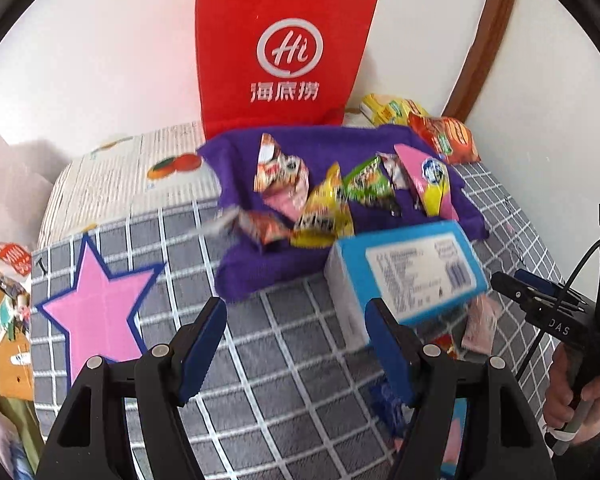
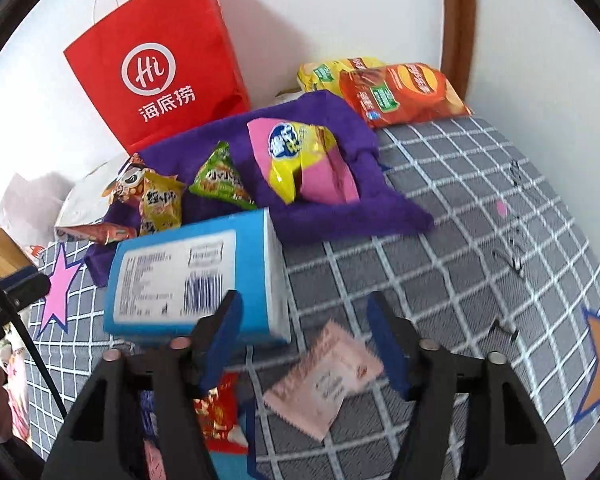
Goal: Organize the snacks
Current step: 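Move both open grippers back to the snacks beside the blue tissue box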
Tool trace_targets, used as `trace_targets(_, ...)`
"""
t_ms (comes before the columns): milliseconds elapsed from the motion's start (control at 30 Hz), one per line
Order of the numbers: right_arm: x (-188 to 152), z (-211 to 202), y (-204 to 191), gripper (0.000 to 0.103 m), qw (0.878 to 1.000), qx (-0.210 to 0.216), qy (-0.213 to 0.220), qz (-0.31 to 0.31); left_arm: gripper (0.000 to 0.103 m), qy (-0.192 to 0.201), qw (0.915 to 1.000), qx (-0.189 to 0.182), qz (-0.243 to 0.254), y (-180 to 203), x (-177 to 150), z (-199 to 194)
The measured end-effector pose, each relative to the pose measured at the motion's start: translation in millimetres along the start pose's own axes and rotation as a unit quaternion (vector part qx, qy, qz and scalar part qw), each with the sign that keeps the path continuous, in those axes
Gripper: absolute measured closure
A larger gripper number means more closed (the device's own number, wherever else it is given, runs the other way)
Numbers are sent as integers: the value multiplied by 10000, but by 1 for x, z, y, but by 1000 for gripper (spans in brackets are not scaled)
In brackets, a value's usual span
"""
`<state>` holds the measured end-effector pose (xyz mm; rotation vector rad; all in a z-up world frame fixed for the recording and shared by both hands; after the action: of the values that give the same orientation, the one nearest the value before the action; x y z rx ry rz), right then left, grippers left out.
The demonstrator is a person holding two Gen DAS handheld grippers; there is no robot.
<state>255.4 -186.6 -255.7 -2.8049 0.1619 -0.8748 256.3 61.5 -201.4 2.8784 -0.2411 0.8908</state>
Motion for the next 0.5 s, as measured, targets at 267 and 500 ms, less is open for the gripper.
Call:
trace_targets(267,-25,7,11,37,9996,-121,-129,199,33,-30,9997,-218,-67,-3,-20,4)
trace_targets(500,-36,20,7,37,9993,-233,-265,130,33,-51,9994,-339,-56,-2,-22,8)
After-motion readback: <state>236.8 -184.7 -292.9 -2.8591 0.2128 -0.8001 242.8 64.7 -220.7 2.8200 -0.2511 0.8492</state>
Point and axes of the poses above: each gripper's, at about its wrist camera, not at the fingertips, and z roughly the way its jaws point, y to its right, x to its top, the point moved 10 cm from there along z, roughly the way its jaws point, and after that the axes turned 4 degrees about x, right-handed, at the moved point
